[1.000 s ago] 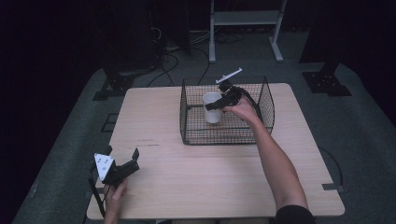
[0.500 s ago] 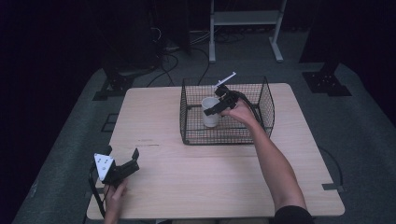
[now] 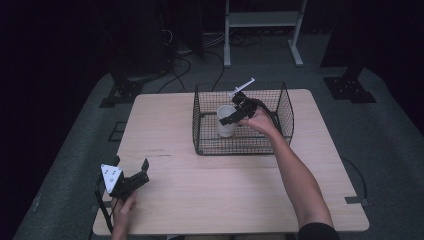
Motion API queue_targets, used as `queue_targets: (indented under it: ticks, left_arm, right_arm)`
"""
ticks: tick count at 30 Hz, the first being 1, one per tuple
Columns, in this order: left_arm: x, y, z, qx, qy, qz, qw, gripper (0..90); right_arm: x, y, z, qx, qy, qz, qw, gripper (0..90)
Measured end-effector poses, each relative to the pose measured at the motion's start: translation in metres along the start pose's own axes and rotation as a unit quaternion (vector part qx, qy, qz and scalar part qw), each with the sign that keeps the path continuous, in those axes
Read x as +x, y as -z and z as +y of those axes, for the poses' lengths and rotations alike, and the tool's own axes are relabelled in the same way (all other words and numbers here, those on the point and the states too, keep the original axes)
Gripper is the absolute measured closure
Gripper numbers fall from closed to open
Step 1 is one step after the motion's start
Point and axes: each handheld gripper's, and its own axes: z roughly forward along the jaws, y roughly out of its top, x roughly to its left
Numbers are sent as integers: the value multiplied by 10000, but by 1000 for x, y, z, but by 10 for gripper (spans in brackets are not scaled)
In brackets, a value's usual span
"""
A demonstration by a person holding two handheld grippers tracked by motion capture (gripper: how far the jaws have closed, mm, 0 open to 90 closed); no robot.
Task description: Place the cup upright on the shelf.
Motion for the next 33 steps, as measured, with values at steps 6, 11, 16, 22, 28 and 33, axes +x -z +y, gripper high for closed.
queue_targets:
  ticks: [6,11,16,22,28,33]
  left_arm:
    - [0,0,0,-1,-11,-5,10000,0]
    - [0,0,0,0,8,-6,10000,0]
    - [0,1,0,-10,-18,-8,10000,0]
    - [0,1,0,-1,-8,12,10000,0]
    - [-1,1,0,-10,-58,-3,10000,0]
    - [-1,1,0,-4,-34,3,10000,0]
  right_arm:
    - [2,6,0,-101,4,14,9999,139]
    - [2,14,0,-221,-48,56,9997,129]
    - [0,26,1,-425,-140,79,9990,128]
    - [-1,47,0,-692,-219,111,9973,128]
    - [4,62,-3,-820,-175,97,9964,129]
    - [5,72,-9,-871,-184,81,9960,129]
